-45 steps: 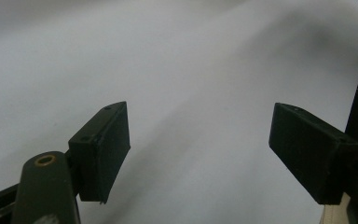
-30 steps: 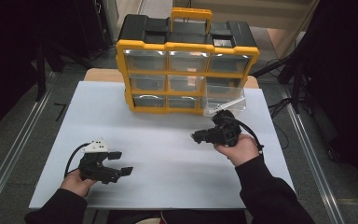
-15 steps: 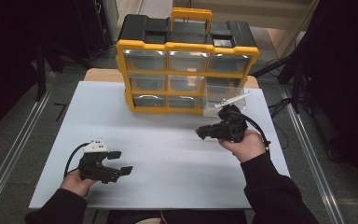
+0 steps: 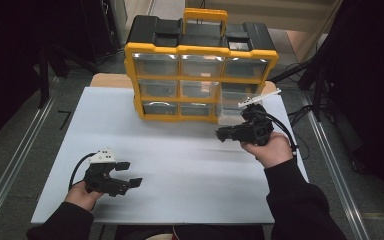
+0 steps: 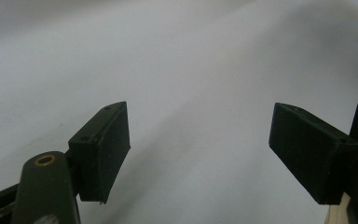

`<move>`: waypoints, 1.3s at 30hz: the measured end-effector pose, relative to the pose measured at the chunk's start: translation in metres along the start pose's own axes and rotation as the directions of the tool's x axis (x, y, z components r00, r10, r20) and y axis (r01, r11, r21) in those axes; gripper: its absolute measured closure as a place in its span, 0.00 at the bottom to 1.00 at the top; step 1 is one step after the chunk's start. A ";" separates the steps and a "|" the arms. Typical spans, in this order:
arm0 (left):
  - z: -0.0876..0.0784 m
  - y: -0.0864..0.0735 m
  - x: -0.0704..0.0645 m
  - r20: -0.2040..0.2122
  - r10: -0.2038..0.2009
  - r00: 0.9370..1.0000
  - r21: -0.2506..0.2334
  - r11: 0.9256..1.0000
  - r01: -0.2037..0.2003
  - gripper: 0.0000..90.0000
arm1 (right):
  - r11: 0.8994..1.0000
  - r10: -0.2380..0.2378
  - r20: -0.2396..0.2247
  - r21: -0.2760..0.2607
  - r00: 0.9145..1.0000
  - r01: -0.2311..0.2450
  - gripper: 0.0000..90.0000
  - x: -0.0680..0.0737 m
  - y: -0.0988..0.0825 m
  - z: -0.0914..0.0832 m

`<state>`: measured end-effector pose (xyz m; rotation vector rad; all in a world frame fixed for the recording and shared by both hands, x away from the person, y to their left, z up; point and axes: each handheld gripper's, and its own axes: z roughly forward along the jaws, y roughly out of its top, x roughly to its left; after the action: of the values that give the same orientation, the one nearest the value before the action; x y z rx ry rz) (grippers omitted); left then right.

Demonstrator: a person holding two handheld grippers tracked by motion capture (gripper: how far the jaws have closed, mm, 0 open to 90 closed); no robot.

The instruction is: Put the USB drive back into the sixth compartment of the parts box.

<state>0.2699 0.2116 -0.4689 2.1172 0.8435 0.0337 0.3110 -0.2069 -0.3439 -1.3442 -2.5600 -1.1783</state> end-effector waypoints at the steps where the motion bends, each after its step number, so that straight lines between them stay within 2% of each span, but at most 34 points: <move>1: 0.000 0.000 0.000 0.000 0.000 1.000 0.000 1.000 0.000 0.24 | 1.000 -0.002 0.000 -0.003 1.000 0.002 0.85 0.000 0.001 -0.001; 17: 0.000 -0.001 0.000 0.002 0.002 1.000 0.004 1.000 -0.002 0.24 | 0.998 -0.016 0.003 -0.054 1.000 0.016 0.85 0.000 0.021 -0.014; 39: 0.001 0.000 0.001 0.000 0.000 1.000 -0.001 1.000 0.000 0.24 | 0.993 0.027 0.042 -0.116 0.999 -0.022 0.85 -0.017 0.029 -0.042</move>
<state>0.2705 0.2117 -0.4697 2.1163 0.8437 0.0346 0.3296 -0.2350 -0.3015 -1.4353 -2.5323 -1.3266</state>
